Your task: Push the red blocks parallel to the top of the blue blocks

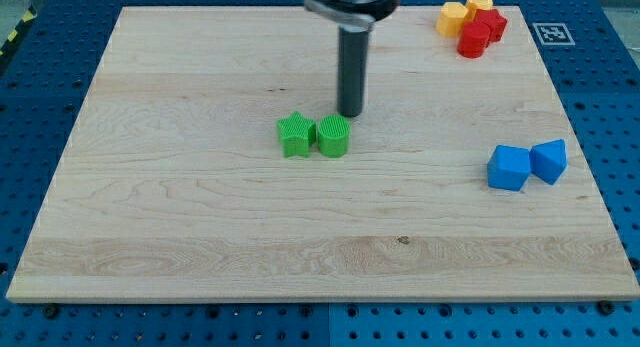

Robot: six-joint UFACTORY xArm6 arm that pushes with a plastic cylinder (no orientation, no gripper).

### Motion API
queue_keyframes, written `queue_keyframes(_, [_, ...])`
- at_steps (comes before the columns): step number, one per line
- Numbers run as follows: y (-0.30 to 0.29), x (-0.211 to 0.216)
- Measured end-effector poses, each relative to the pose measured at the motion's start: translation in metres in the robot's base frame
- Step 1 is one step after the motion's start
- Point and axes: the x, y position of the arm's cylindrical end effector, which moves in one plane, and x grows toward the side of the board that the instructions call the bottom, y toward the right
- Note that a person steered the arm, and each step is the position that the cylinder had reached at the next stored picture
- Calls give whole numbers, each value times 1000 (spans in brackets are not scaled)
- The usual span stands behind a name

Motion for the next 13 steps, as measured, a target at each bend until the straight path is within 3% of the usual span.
queue_keyframes(3, [196,-2])
queue_keyframes(4, [256,19])
queue_keyframes(5, [264,73])
queue_keyframes(6, [263,82])
queue_keyframes(10, [140,81])
queue_keyframes(13, [141,63])
